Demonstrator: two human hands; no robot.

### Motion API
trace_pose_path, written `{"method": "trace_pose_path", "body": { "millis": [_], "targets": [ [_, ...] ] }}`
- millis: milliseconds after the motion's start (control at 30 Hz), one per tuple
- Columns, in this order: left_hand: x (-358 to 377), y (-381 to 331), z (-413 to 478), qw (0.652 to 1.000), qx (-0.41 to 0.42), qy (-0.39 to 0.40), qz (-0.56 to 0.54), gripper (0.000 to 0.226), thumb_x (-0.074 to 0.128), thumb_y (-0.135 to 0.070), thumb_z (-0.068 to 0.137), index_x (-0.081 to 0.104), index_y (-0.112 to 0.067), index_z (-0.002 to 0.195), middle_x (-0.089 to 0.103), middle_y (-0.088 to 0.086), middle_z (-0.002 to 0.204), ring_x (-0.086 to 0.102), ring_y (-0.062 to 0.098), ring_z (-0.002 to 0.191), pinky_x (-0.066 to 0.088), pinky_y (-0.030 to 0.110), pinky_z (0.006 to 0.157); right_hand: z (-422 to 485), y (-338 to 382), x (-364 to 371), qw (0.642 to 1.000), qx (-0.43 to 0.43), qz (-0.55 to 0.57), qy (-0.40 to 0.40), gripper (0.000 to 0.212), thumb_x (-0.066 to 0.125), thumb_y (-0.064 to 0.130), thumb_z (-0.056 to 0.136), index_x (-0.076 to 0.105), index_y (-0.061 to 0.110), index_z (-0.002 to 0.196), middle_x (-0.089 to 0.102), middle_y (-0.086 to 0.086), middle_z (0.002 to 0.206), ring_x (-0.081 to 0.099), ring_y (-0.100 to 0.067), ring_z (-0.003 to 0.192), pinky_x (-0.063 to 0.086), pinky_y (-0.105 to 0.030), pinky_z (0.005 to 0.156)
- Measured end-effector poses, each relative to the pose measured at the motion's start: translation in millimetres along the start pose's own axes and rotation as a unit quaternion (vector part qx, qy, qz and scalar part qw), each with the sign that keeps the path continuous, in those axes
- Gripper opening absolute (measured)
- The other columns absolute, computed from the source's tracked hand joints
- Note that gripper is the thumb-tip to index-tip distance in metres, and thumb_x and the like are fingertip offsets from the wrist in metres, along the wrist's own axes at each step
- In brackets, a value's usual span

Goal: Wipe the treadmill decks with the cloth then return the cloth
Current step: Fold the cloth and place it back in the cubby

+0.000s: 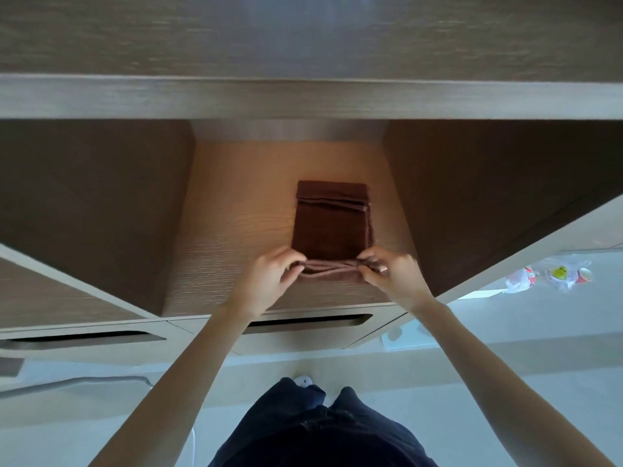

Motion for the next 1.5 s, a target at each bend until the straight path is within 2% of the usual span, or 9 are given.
{"method": "trace_pose_path", "body": {
  "millis": [233,333,567,833,1067,1133,1300,1400,1500],
  "targets": [
    [3,-5,22,0.995,0.03,-0.055,0.084,0.025,0.067,0.0,0.08,0.069,-0.009,0.103,0.065,0.004,0.105,0.061,0.024,0.097,0.056,0.036,0.065,20,-14,7,0.992,0.118,-0.018,-0.033,0.014,0.066,0.026,0.086,0.071,0.02,0.098,0.072,-0.002,0.091,0.066,-0.021,0.077,0.054,-0.036,0.071],
    [11,-10,10,0.98,0.135,-0.021,0.143,0.037,0.073,0.006,0.068,0.072,-0.011,0.101,0.069,0.001,0.106,0.065,0.022,0.097,0.053,0.032,0.076,24,-3,7,0.996,0.055,-0.032,-0.057,0.016,0.067,0.021,0.085,0.07,0.016,0.1,0.07,-0.001,0.096,0.065,-0.021,0.08,0.053,-0.034,0.07],
    [14,3,12,0.985,0.096,0.023,0.141,0.038,0.08,-0.025,0.071,0.071,-0.012,0.106,0.068,0.003,0.114,0.063,0.022,0.106,0.047,0.041,0.093,14,13,3,0.966,-0.145,-0.178,-0.117,0.015,0.076,0.003,0.073,0.071,0.011,0.086,0.064,-0.007,0.094,0.062,-0.025,0.083,0.051,-0.037,0.067],
    [10,-3,18,0.982,0.081,-0.004,0.169,0.024,0.074,-0.006,0.072,0.073,-0.01,0.096,0.066,0.004,0.097,0.062,0.026,0.092,0.049,0.037,0.081,11,8,8,0.973,-0.107,-0.203,0.013,0.029,0.077,0.02,0.074,0.071,0.011,0.101,0.07,-0.004,0.098,0.066,-0.026,0.09,0.046,-0.034,0.082],
    [7,8,13,0.985,-0.022,0.166,0.048,0.027,0.058,-0.022,0.09,0.066,-0.026,0.115,0.066,-0.009,0.108,0.061,0.007,0.09,0.046,0.026,0.084,7,1,0,0.984,-0.039,-0.05,0.164,0.021,0.07,0.021,0.082,0.07,0.026,0.102,0.064,0.023,0.082,0.054,0.005,0.067,0.04,-0.013,0.064],
    [4,14,21,0.986,-0.059,0.157,-0.006,0.028,0.058,-0.024,0.091,0.063,-0.029,0.118,0.066,-0.012,0.101,0.061,-0.001,0.072,0.048,0.019,0.069,12,-4,-4,0.991,-0.005,0.007,0.132,0.017,0.07,0.019,0.082,0.068,0.024,0.098,0.059,0.022,0.084,0.057,0.001,0.075,0.041,-0.015,0.066],
    [-1,17,50,0.997,-0.074,-0.028,0.009,0.014,0.065,-0.003,0.081,0.069,-0.012,0.091,0.066,0.004,0.09,0.061,0.022,0.083,0.05,0.036,0.068,29,-6,3,0.995,0.085,-0.028,-0.05,0.015,0.068,0.021,0.085,0.064,0.014,0.098,0.06,0.0,0.102,0.062,-0.022,0.085,0.051,-0.037,0.072],
    [2,10,45,0.996,-0.007,-0.058,0.064,0.019,0.071,0.006,0.072,0.072,-0.011,0.077,0.068,0.003,0.082,0.064,0.025,0.081,0.049,0.031,0.062,23,9,4,0.982,-0.027,-0.129,-0.136,0.011,0.075,0.012,0.077,0.068,0.009,0.086,0.063,-0.006,0.094,0.061,-0.028,0.082,0.051,-0.041,0.067],
    [4,16,25,0.994,0.041,-0.027,0.093,0.023,0.073,-0.01,0.077,0.072,-0.012,0.099,0.07,0.002,0.096,0.064,0.025,0.091,0.05,0.038,0.08,6,8,7,0.968,-0.124,-0.196,-0.091,0.031,0.083,0.027,0.068,0.073,0.011,0.093,0.068,-0.003,0.098,0.064,-0.025,0.091,0.048,-0.037,0.073]
  ]
}}
Point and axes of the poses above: each hand's wrist, its own z-axis towards the middle knuckle, its own x-axis out of the palm, y = z × x, the point moved 4 cm from there along z, towards the middle knuckle
